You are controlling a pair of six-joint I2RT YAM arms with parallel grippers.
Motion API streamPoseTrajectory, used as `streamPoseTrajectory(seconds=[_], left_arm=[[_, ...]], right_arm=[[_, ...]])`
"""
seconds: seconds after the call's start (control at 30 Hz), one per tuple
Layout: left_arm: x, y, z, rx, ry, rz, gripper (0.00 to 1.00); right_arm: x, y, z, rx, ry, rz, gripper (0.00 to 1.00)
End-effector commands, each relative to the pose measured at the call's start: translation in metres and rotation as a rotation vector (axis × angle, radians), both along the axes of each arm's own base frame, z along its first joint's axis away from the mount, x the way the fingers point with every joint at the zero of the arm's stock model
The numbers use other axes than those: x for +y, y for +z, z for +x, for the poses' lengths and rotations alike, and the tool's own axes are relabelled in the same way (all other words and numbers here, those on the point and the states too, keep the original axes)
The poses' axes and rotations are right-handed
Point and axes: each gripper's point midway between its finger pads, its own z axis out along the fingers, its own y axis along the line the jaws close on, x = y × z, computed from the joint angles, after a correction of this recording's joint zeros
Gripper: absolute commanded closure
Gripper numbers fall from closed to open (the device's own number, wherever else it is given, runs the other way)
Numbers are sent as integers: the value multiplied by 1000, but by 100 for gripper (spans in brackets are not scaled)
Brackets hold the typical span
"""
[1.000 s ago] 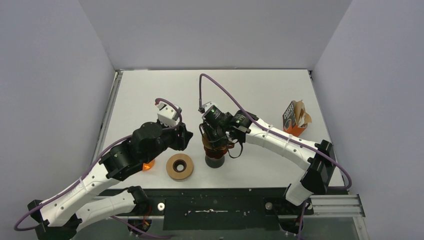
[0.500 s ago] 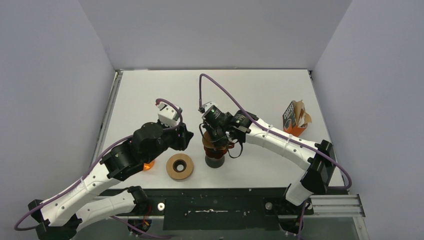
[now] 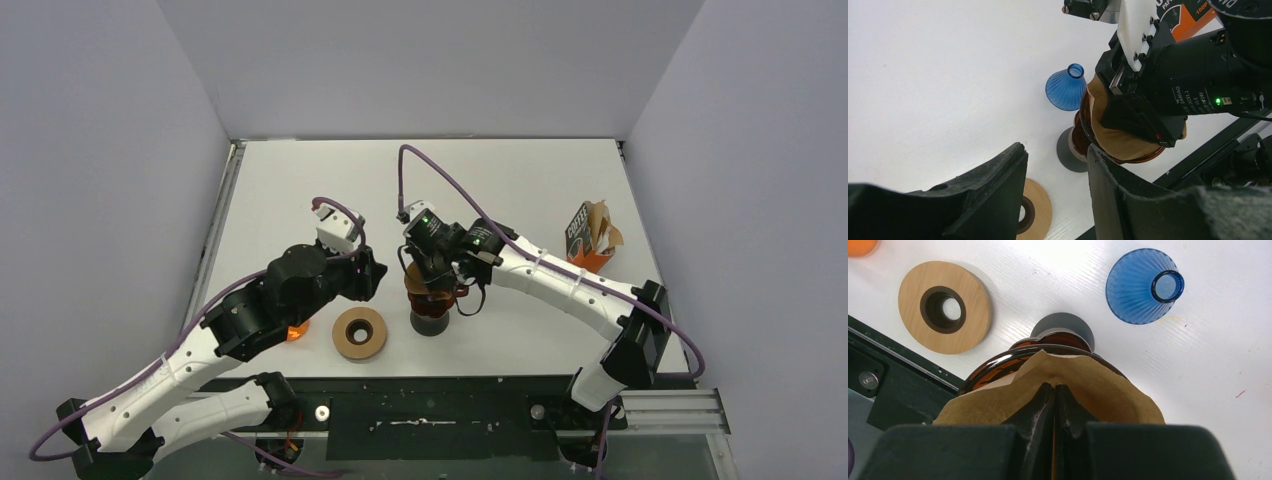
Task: Place the coffee filter in the dripper
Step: Place the coffee filter in the coffee dripper.
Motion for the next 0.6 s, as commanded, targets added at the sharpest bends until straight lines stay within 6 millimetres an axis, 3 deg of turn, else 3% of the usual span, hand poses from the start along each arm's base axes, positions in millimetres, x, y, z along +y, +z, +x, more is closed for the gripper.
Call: streamPoseTrajectory(seconds=[0.0,0.57], left_arm=[[-4,15,3,-41,-7,-36,55],[-5,7,4,-24,1,-18,55]], right_arm=[[3,29,8,-73,-19,32,100],[-9,76,17,-186,-67,103,99]])
